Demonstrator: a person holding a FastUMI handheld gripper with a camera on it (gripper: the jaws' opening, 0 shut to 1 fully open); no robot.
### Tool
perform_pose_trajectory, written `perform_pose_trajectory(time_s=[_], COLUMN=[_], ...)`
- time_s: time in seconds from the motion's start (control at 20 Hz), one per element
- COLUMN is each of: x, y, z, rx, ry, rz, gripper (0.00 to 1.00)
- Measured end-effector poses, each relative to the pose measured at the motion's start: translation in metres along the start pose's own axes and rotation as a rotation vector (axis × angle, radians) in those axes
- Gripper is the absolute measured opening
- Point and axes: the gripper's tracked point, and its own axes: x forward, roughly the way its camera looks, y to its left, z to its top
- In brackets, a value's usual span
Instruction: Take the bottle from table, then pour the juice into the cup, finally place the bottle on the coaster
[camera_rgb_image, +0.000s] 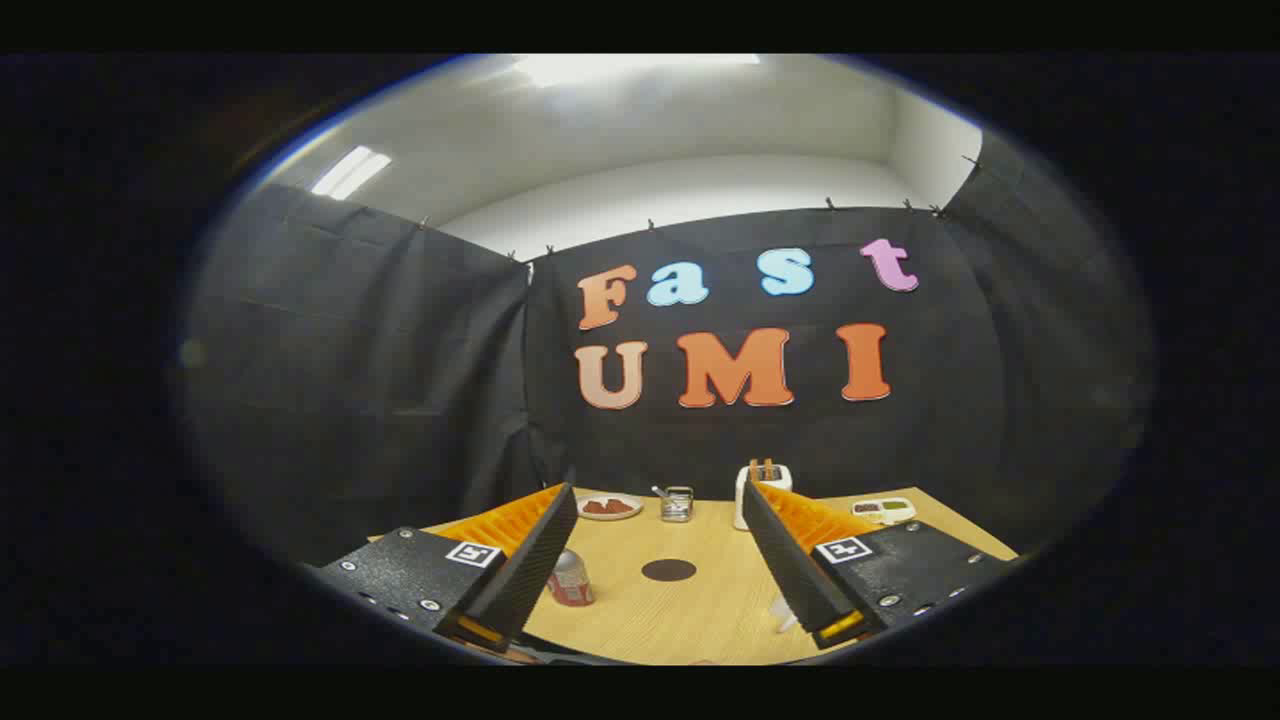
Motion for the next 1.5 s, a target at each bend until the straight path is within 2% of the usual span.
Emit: perform_pose_trajectory(time_s=[0.25, 0.5, 0.7, 1.0, 1.25, 1.5], x=[0.038, 0.073, 0.087, 0.087, 0.092, 0.095], y=[-0.005, -0.004, -0.008, 0.010, 0.008, 0.041], z=[-0.009, 0.005, 0.010, -0.023, -0.056, -0.104], rx=[0.024, 0.094, 0.056, 0.081, 0.051, 0.040], ry=[-0.018, -0.081, -0.128, -0.078, -0.020, 0.064], rz=[0.001, 0.035, 0.029, 0.085, 0.035, 0.072], gripper=[0.98, 0.98, 0.98, 0.98, 0.98, 0.98])
